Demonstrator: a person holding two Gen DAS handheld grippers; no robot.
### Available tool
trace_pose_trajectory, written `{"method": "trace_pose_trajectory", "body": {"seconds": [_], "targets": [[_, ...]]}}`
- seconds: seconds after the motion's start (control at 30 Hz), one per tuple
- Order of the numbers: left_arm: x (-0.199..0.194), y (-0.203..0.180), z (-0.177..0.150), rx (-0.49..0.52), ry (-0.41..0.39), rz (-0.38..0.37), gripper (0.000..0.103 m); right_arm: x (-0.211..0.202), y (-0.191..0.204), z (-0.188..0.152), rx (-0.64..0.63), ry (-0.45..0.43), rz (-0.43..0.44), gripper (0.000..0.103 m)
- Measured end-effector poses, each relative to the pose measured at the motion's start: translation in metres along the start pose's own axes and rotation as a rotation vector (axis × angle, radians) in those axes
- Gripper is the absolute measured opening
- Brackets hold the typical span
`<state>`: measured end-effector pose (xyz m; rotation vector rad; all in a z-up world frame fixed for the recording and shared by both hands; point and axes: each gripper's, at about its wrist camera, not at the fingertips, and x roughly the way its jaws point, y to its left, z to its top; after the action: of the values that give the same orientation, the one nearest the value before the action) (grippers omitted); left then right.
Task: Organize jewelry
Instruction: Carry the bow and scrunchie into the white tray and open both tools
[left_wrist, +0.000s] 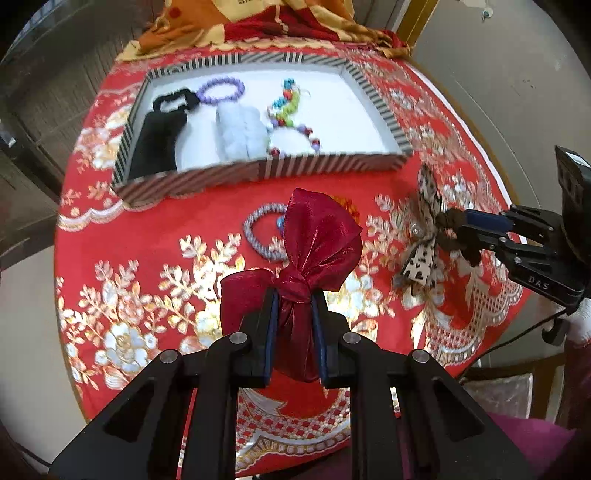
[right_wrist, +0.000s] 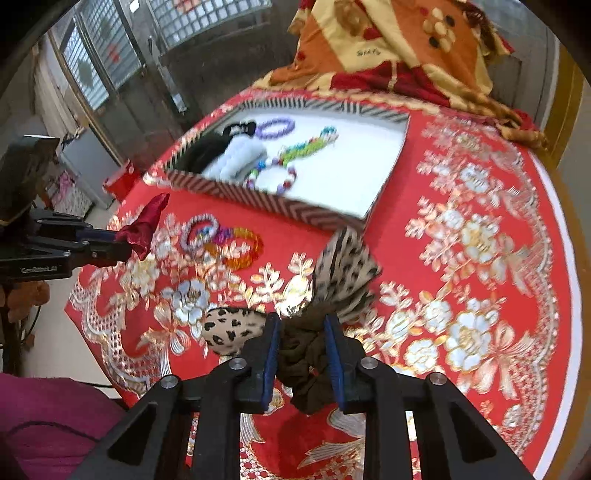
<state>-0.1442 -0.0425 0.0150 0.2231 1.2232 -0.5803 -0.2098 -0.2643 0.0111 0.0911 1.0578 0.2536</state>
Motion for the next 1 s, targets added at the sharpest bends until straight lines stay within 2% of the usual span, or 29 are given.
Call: {"method": "trace_pose_trajectory", "body": {"seconds": [0.13,0.27,0.3,0.33,0.4,0.57,0.63,0.83,0.87,0.93,1.0], "targets": [[-0.001,-0.003,0.013,-0.003,-0.018,0.002,0.016,-0.005,-0.008,0.004,0.028,-0.010,0.003,0.014],[0.000,-0.005,0.012,-0.003,-0.011,-0.004,0.016,-0.003,-0.003,-0.003,-0.026,0.023,-0.002,0.016],[0.002,-0.005,0.012,-0.007,-0.006,-0.006,0.016,-0.001,-0.002,-0.006,-0.040,0.039,-0.006,0.023],[0.003,-0.004,0.011,-0.012,-0.002,-0.007,0.016,-0.001,-0.003,-0.010,-0.045,0.048,-0.004,0.035],[0.004,-0.002,0.009,-0.024,0.004,-0.012,0.016,0.001,-0.006,-0.019,-0.053,0.079,0.019,0.046],[0.008,-0.001,0.005,-0.041,0.018,-0.017,0.016,0.021,-0.009,-0.033,-0.098,0.159,-0.014,0.046],[0.009,-0.002,0.004,-0.043,0.024,-0.015,0.016,0.028,-0.010,-0.031,-0.117,0.160,-0.041,0.046],[0.007,-0.001,0.000,-0.055,0.028,-0.013,0.016,0.049,-0.006,-0.027,-0.152,0.173,-0.024,0.045],[0.006,0.000,0.000,-0.058,0.027,-0.010,0.016,0.050,-0.004,-0.028,-0.165,0.170,-0.027,0.043],[0.006,0.001,-0.001,-0.066,0.029,-0.008,0.016,0.048,-0.004,-0.028,-0.152,0.165,-0.036,0.025],[0.007,0.002,-0.001,-0.076,0.030,-0.008,0.016,0.047,-0.009,-0.025,-0.108,0.167,-0.018,0.021]]}}
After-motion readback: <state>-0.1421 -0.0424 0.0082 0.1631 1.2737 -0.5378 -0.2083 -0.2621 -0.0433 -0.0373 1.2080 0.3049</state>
